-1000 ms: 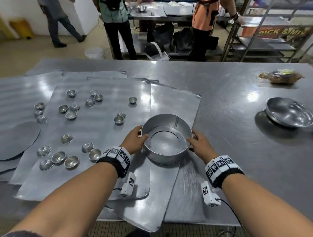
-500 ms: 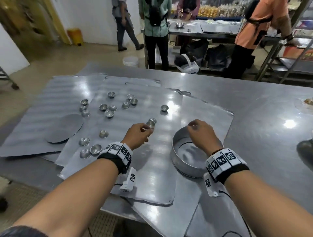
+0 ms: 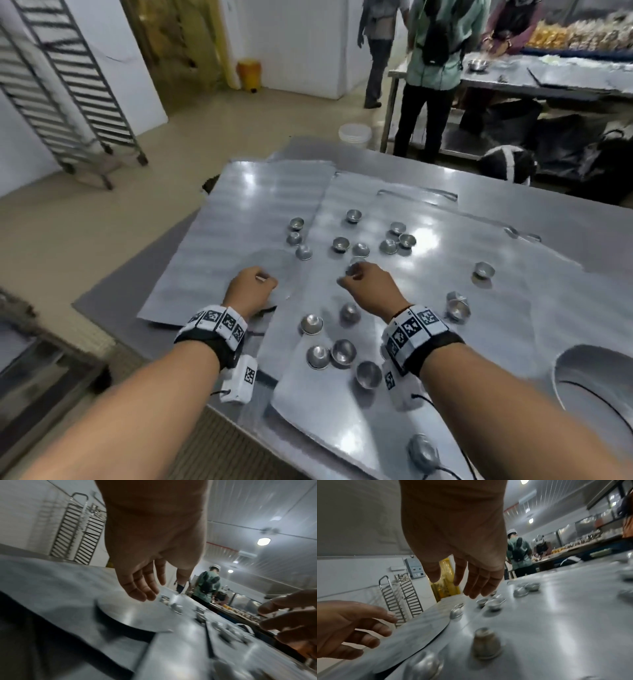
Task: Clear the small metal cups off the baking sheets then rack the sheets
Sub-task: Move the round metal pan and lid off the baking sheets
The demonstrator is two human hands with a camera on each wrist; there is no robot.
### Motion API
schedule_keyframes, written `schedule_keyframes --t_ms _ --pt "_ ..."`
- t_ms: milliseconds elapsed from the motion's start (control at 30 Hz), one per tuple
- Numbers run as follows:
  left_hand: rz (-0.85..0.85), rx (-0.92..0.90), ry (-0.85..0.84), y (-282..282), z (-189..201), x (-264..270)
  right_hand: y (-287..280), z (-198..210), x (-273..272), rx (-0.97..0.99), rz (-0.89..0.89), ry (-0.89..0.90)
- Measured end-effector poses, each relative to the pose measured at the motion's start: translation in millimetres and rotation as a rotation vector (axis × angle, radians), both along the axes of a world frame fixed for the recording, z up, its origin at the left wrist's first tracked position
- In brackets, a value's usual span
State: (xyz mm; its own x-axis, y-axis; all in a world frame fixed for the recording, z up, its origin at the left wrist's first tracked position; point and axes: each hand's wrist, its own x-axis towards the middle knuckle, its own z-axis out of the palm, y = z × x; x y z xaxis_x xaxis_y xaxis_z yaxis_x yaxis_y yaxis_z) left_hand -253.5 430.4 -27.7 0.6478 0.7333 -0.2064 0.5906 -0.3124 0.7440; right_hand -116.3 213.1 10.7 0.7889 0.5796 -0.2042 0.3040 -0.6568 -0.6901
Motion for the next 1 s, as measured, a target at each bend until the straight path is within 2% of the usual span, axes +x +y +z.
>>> schedule_keyframes --t_ms 233,400,567,800,900,1000 --pt "0.043 -0.052 0.15 93 -31 -29 100 -32 -10 -0.085 0.021 0.082" --pt "0.086 -0.108 0.198 118 -51 -33 131 -55 -4 -0.161 -0.027 0.137" --pt "0.122 -0.22 0.13 125 -61 -24 147 -72 -2 -0.193 -0.116 0.129" --pt "0.121 -0.252 0.107 119 -63 -23 155 -82 -3 -0.141 -0.216 0.142" --pt "0.123 -0.293 0.066 123 -68 -23 154 -86 -1 -0.04 -0.249 0.222" --pt "0.147 -0.326 0.039 128 -71 -21 149 -88 6 0.149 -0.273 0.391"
